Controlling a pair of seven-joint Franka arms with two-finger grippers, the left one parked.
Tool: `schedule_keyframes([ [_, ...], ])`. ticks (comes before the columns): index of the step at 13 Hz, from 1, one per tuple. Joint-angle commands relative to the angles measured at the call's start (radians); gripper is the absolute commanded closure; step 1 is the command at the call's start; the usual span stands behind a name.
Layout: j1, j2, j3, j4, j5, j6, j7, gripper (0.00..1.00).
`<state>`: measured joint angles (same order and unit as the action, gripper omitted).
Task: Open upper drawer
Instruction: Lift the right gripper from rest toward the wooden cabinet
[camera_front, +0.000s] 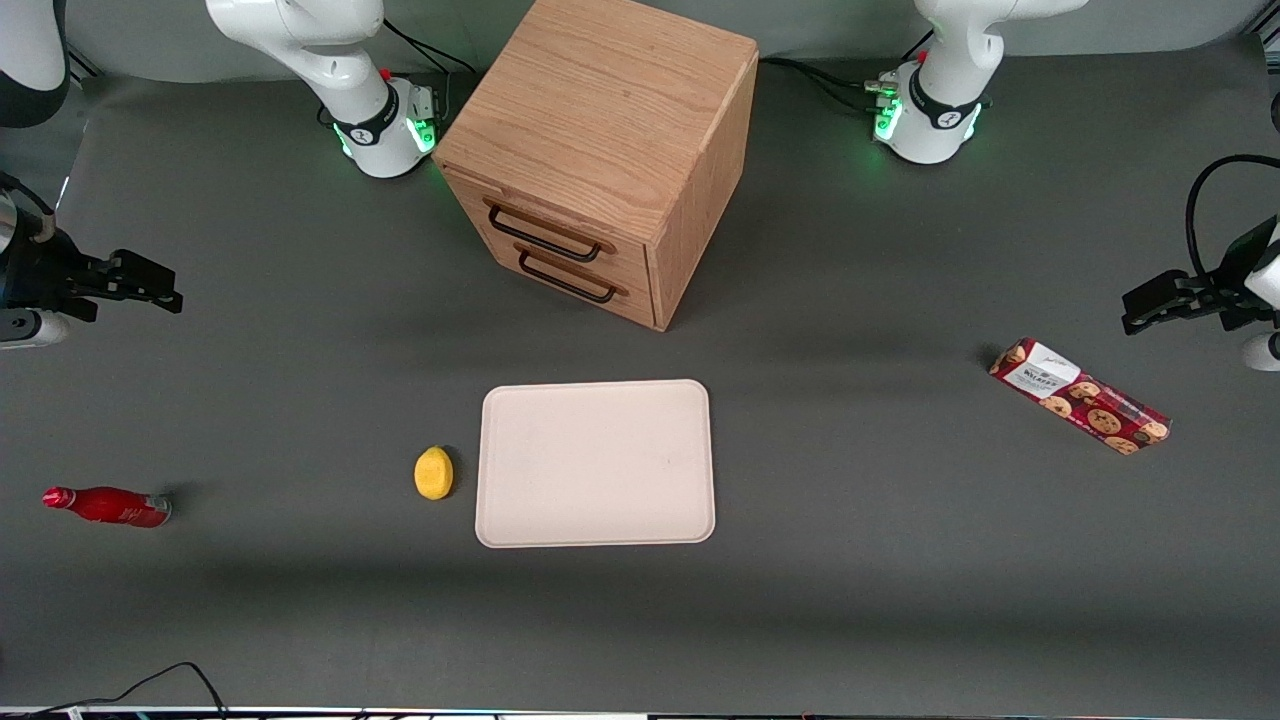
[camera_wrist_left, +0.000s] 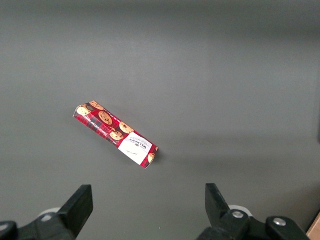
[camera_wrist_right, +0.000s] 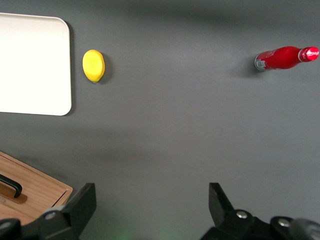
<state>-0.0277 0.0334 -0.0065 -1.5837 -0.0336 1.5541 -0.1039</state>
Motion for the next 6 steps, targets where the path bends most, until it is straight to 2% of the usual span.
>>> schedule_keyframes([
  [1, -0.006, 0.014, 0.000, 0.022, 0.006, -0.012, -0.036, 0.00],
  [6, -0.011, 0.019, -0.001, 0.025, 0.009, -0.012, -0.026, 0.00],
])
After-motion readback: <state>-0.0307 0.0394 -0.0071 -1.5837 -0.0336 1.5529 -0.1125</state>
